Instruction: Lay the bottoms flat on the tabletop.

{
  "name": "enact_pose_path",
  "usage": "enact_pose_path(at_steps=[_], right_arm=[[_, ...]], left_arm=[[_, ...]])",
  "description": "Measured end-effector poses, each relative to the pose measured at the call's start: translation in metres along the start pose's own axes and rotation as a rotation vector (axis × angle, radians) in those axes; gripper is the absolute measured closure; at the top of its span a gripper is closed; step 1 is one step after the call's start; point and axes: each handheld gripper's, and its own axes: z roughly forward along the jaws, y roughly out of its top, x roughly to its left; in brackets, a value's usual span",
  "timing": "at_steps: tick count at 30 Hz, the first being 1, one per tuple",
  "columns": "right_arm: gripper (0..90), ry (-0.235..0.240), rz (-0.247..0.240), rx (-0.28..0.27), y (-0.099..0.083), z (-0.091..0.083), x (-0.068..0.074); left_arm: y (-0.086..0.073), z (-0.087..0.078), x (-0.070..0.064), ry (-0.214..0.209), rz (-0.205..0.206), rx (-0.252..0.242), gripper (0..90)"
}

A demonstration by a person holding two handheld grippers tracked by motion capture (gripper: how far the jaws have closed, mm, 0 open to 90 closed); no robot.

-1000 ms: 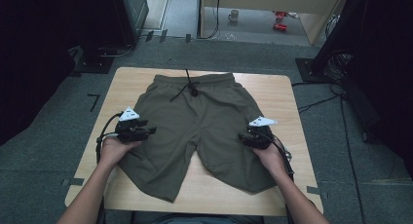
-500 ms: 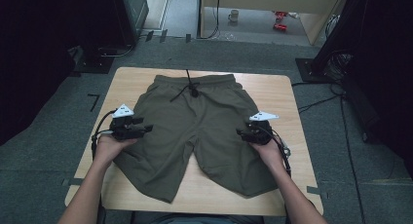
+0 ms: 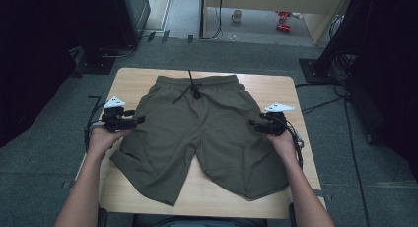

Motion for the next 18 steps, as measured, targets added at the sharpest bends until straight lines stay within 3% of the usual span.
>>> enact_pose_path(at_steps=[9,18], right_arm=[[41.3,-0.02,0.05,-0.017,-0.01,-0.012,-0.028],[41.2,-0.059,0.063,0.006,-0.024,-0.013,-0.05]], left_arm=[[-0.011,0.0,0.028,0.061,-0.011,0.024,38.3],[-0.023,0.002,0.044,0.077,-0.032,0.026,37.3]])
